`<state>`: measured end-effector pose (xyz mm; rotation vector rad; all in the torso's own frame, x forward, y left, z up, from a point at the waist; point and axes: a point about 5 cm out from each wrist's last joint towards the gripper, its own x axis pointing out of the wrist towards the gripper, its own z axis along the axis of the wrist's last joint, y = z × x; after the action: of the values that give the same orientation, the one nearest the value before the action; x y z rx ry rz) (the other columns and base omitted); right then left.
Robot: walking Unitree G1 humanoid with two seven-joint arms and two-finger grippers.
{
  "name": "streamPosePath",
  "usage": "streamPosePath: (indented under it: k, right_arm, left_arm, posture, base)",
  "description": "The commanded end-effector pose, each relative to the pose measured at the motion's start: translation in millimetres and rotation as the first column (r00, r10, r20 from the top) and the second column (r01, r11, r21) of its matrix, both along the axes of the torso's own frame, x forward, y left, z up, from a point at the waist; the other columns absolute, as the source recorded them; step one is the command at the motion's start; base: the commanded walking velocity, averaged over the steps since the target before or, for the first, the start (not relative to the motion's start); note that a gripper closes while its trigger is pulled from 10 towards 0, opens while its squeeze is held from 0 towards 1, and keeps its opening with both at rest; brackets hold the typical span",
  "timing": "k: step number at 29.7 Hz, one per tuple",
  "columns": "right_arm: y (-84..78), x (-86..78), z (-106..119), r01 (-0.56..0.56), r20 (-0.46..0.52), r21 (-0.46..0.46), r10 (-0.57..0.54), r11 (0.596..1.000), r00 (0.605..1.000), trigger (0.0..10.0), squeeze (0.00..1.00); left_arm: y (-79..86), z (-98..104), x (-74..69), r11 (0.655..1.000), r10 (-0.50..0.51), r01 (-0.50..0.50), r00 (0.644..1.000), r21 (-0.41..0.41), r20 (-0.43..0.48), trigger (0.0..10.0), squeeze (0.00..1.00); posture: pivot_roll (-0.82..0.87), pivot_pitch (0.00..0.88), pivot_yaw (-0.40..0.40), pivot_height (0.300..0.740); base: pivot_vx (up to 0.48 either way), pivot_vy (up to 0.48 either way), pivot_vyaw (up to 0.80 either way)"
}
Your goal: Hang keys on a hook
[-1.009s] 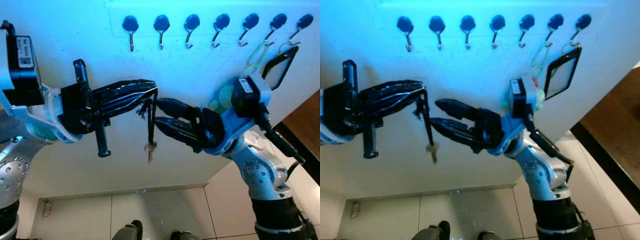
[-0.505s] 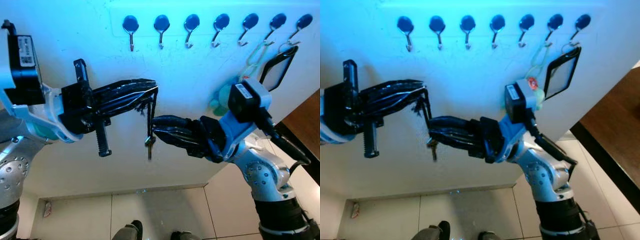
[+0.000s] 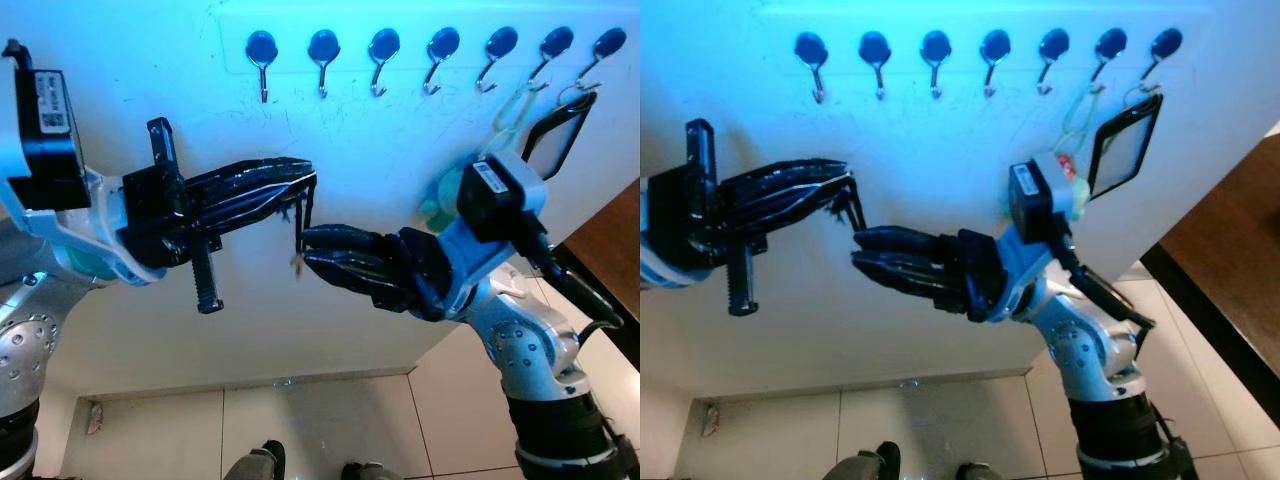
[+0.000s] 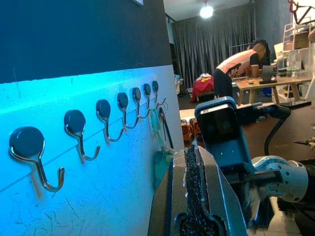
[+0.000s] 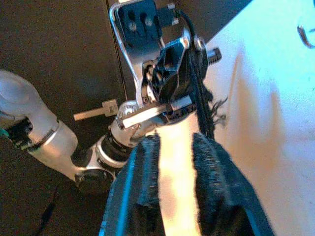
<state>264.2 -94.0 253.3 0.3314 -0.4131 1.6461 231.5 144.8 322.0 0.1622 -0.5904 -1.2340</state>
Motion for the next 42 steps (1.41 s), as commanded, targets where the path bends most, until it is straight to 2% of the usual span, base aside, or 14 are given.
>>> streamPosePath:
  k: [1, 2, 3, 5, 6, 7, 8, 13, 19, 28, 29, 30, 31, 42]
  right_arm:
    - [-2.4, -2.7, 7.2, -0.013, 0.018, 0.032, 0.013, 0.999, 1.0, 10.0, 1.0]
    - [-4.6, -2.7, 9.4, -0.015, 0.011, 0.052, 0.014, 0.999, 1.0, 10.0, 1.0]
    - [-6.9, -3.4, 11.9, -0.026, 0.005, 0.075, 0.025, 0.997, 1.0, 10.0, 0.86]
    - [-6.9, -3.4, 11.9, -0.026, 0.005, 0.075, 0.025, 0.997, 1.0, 10.0, 0.86]
    - [-8.4, -4.2, 13.7, -0.034, 0.005, 0.089, 0.034, 0.995, 0.999, 10.0, 0.51]
    - [-8.4, -4.2, 13.7, -0.034, 0.005, 0.089, 0.034, 0.995, 0.999, 10.0, 0.51]
    - [-10.0, -5.6, 16.2, -0.05, 0.006, 0.107, 0.05, 0.993, 0.999, 10.0, 0.03]
    - [-11.8, -6.9, 18.9, -0.059, 0.012, 0.124, 0.058, 0.991, 0.998, 10.0, 0.0]
    - [3.3, 8.6, 7.1, 0.083, 0.014, 0.022, -0.084, 0.996, 0.996, 10.0, 0.0]
    - [8.2, 10.2, 9.8, 0.072, -0.002, 0.037, -0.072, 0.997, 0.997, 10.0, 0.0]
    - [8.7, 10.0, 9.5, 0.067, -0.002, 0.035, -0.067, 0.997, 0.998, 6.6, 0.0]
    - [9.3, 9.3, 9.1, 0.058, -0.002, 0.032, -0.058, 0.998, 0.998, 1.2, 0.0]
    - [9.8, 8.3, 8.5, 0.046, -0.002, 0.03, -0.046, 0.998, 0.999, 0.0, 0.0]
    - [12.0, 7.6, 5.1, 0.039, 0.008, 0.01, -0.039, 0.999, 0.999, 0.0, 0.0]
  left_arm:
    - [-4.2, 0.9, -4.1, 1.0, -0.019, 0.019, 1.0, 0.023, 0.015, 10.0, 0.0]
    - [-3.7, 0.3, -3.5, 1.0, -0.016, 0.015, 1.0, 0.025, 0.014, 10.0, 0.0]
    - [-3.2, 0.0, -3.0, 1.0, -0.013, 0.013, 1.0, 0.027, 0.014, 10.0, 0.0]
    - [-3.2, 0.0, -3.0, 1.0, -0.013, 0.013, 1.0, 0.027, 0.014, 10.0, 0.0]
    - [-2.9, -0.3, -2.8, 1.0, -0.011, 0.011, 1.0, 0.028, 0.015, 10.0, 0.0]
    - [-2.9, -0.3, -2.8, 1.0, -0.011, 0.011, 1.0, 0.028, 0.015, 10.0, 0.0]
    - [-2.6, -0.2, -2.7, 0.999, -0.011, 0.01, 1.0, 0.03, 0.016, 10.0, 0.0]
    - [-2.0, 0.2, -2.6, 0.999, -0.009, 0.008, 1.0, 0.032, 0.018, 10.0, 0.0]
    - [-3.5, 1.7, -3.9, 0.999, -0.015, 0.014, 1.0, 0.033, 0.023, 10.0, 0.0]
    - [-4.3, 2.1, -3.9, 0.999, -0.021, 0.021, 1.0, 0.038, 0.023, 10.0, 0.0]
    - [-4.4, 2.2, -3.9, 0.999, -0.022, 0.021, 0.999, 0.038, 0.023, 10.0, 0.0]
    - [-4.7, 2.3, -3.9, 0.999, -0.023, 0.022, 0.999, 0.037, 0.023, 10.0, 0.0]
    - [-5.0, 2.3, -3.7, 0.999, -0.024, 0.023, 0.999, 0.037, 0.024, 10.0, 0.0]
    - [-4.9, 2.5, -3.3, 0.999, -0.027, 0.026, 0.999, 0.036, 0.025, 10.0, 0.0]
  posture:
    - [0.02, 0.092, 0.047, 0.74]
    - [0.02, 0.092, 0.047, 0.74]
    - [0.02, 0.091, 0.046, 0.74]
    - [0.02, 0.091, 0.046, 0.74]
    - [0.02, 0.089, 0.048, 0.74]
    - [0.02, 0.089, 0.048, 0.74]
    - [0.02, 0.086, 0.048, 0.74]
    - [0.02, 0.084, 0.049, 0.74]
    - [0.03, 0.087, 0.052, 0.74]
    - [0.03, 0.087, 0.057, 0.74]
    - [0.03, 0.087, 0.057, 0.74]
    - [0.03, 0.087, 0.057, 0.74]
    - [0.03, 0.087, 0.057, 0.74]
    - [0.03, 0.083, 0.06, 0.74]
  base:
    - [0.0, 0.0, 0.0]
    - [0.0, 0.0, 0.0]
    - [0.0, 0.0, 0.0]
    - [0.0, 0.0, 0.0]
    - [0.0, 0.0, 0.0]
    - [0.0, 0.0, 0.0]
    - [0.0, 0.0, 0.0]
    - [0.0, 0.0, 0.0]
    - [0.0, 0.0, 0.0]
    - [0.0, 0.0, 0.0]
    - [0.0, 0.0, 0.0]
    - [0.0, 0.0, 0.0]
    - [0.0, 0.0, 0.0]
    - [0.0, 0.0, 0.0]
